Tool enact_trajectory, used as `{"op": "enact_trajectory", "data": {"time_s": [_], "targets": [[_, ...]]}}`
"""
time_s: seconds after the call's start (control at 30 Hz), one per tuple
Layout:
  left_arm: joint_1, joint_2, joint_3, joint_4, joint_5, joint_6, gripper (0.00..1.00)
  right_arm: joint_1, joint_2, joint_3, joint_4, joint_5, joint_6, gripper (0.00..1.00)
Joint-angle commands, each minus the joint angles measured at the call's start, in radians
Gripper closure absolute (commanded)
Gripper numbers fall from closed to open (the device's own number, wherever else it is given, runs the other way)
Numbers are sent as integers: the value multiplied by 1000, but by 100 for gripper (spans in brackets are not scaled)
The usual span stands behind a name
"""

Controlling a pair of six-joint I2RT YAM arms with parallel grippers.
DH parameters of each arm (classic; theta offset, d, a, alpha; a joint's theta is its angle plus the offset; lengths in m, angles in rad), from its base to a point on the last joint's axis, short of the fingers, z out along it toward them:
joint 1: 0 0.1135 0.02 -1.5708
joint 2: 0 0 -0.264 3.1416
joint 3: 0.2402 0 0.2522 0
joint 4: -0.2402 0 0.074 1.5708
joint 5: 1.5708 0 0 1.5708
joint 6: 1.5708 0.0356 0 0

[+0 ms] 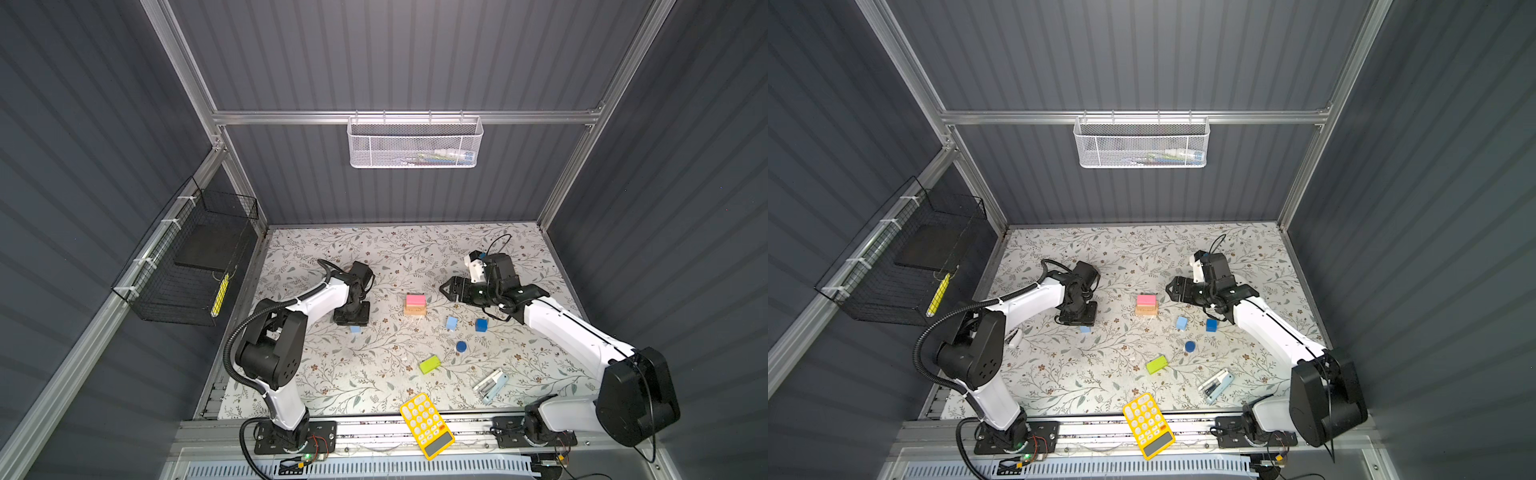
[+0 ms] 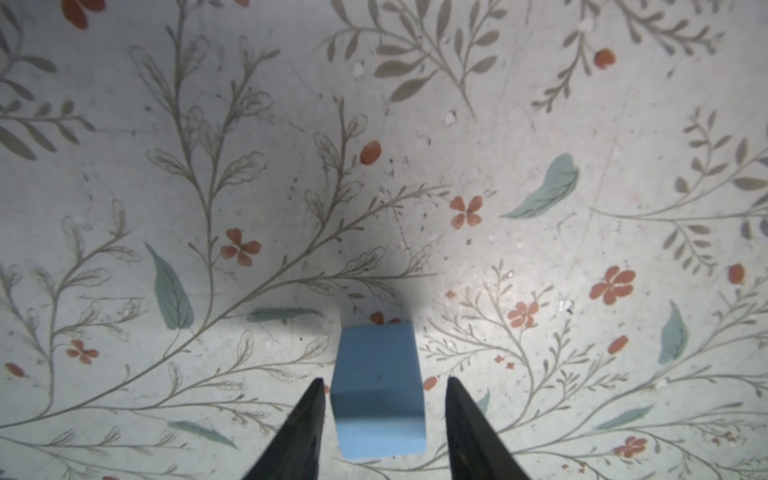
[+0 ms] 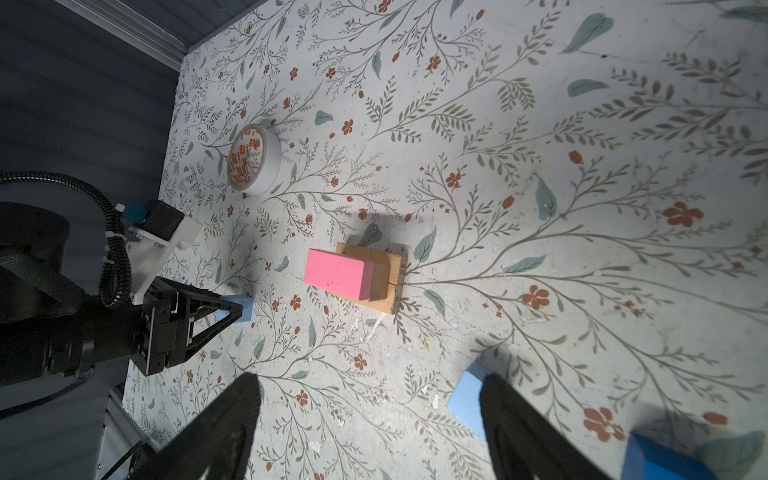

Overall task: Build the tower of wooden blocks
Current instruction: 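Lower the open left gripper and close it on the light blue cube, then lift the light blue cube with the left gripper toward the stack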

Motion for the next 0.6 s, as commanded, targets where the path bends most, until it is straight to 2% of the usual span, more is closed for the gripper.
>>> {"op": "enact_trajectory", "data": {"time_s": [0.0, 0.1, 0.37, 0.57], "targets": [[-8, 25, 26, -28, -6, -17, 54, -4, 10, -14, 4, 0, 5, 16], [-9, 30, 27, -33, -9, -17, 57, -4, 13, -16, 6, 0, 5, 16], [-10, 37, 22, -45, -26, -17, 58, -4, 18, -11, 8, -3, 6, 16], [-14, 44, 37, -52, -33, -20, 69, -4, 27, -8, 9, -5, 8, 17]]}}
